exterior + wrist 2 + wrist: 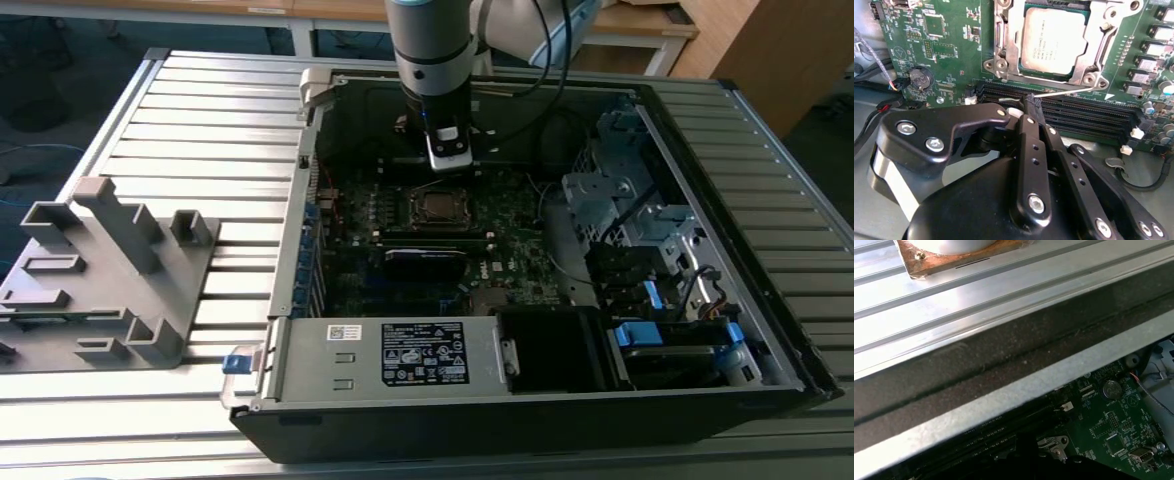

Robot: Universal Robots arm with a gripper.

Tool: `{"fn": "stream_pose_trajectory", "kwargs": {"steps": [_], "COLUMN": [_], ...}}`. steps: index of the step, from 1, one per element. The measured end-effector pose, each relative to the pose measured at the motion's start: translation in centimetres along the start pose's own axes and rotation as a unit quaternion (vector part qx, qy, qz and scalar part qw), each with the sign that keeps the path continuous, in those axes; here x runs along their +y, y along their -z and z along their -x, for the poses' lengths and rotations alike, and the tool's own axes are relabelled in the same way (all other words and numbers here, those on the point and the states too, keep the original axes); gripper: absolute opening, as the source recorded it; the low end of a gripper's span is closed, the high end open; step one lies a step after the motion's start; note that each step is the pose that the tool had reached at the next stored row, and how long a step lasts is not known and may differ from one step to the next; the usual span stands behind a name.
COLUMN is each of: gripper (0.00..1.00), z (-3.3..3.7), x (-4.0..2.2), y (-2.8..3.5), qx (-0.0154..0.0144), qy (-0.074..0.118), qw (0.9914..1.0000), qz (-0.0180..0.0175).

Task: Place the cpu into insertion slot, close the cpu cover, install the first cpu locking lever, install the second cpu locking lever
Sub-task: 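Install the first cpu locking lever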

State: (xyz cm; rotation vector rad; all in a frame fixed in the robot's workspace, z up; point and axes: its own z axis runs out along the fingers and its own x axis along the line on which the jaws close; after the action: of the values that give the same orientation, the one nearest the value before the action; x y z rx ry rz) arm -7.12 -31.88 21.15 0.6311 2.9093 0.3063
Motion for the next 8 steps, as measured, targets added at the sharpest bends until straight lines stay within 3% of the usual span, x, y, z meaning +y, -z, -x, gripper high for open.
{"fn": "stream_pose_trajectory", "kwargs": {"steps": [8], "gripper": [0.10], "z": [0.12], "x": [0.04], "y": [-0.12], "qx": [0.0000], "qy": [0.000], "qw": [1.00000], "qz": [0.0000]}}
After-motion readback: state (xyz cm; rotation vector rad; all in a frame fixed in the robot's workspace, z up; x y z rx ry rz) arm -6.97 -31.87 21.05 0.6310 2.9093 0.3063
